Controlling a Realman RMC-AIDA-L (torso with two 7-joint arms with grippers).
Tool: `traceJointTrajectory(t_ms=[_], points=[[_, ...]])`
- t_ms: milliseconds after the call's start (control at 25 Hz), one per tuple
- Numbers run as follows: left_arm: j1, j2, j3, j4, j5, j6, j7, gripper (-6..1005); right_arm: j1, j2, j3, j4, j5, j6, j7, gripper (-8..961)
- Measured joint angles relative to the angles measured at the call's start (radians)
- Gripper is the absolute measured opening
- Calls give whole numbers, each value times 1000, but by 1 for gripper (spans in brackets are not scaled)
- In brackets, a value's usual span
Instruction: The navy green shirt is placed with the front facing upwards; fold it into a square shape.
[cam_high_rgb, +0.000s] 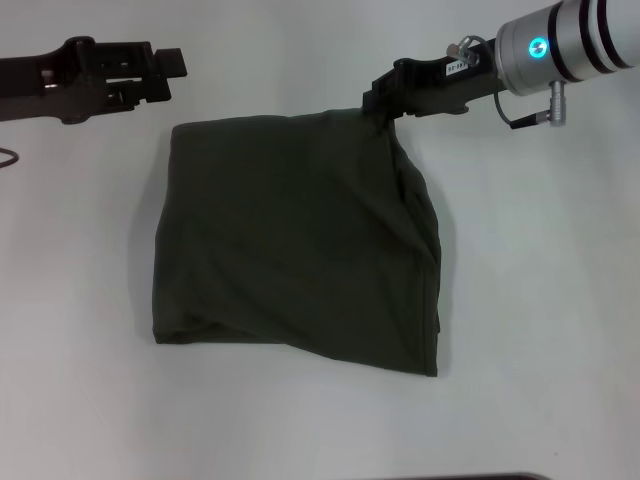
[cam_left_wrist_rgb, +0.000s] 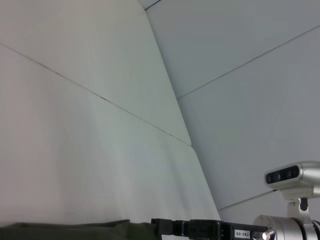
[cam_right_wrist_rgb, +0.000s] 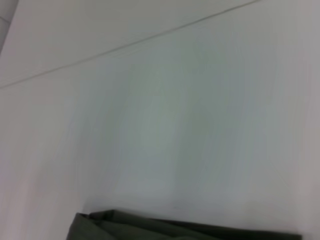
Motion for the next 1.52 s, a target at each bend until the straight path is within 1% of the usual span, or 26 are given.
traceJointTrajectory(t_ms=[80,320,440,600,840,920,1080,1360,1520], points=[[0,0,0,-7,0,-4,5,518,0,1,0,0,6,1,0,478],[0,1,-1,-10,1,-10,9,517,0,1,-2,3,9,-8,-1,286],[-3,1,-1,-10,1,-10,9,517,-4,1,-1,2,10,-17,-9,273],[-4,2,-1,-10,2,-10,10,517,-11,1,-1,-2,20,-23,-21,87],[-7,2,0,-10,2,-10,11,517,-11,1,8,-5,20,-23,-19,72],[-9,2,-1,-10,2,-10,11,517,-12,-5,39,-8,20,-28,-21,66],[-10,2,-1,-10,2,-9,10,517,-15,-8,60,-9,20,-30,-23,56],[-13,2,0,-10,2,-12,7,517,-26,-7,100,-1,20,-9,-23,68],[-18,2,0,-10,2,-14,7,517,-41,-10,119,2,20,7,-16,75]])
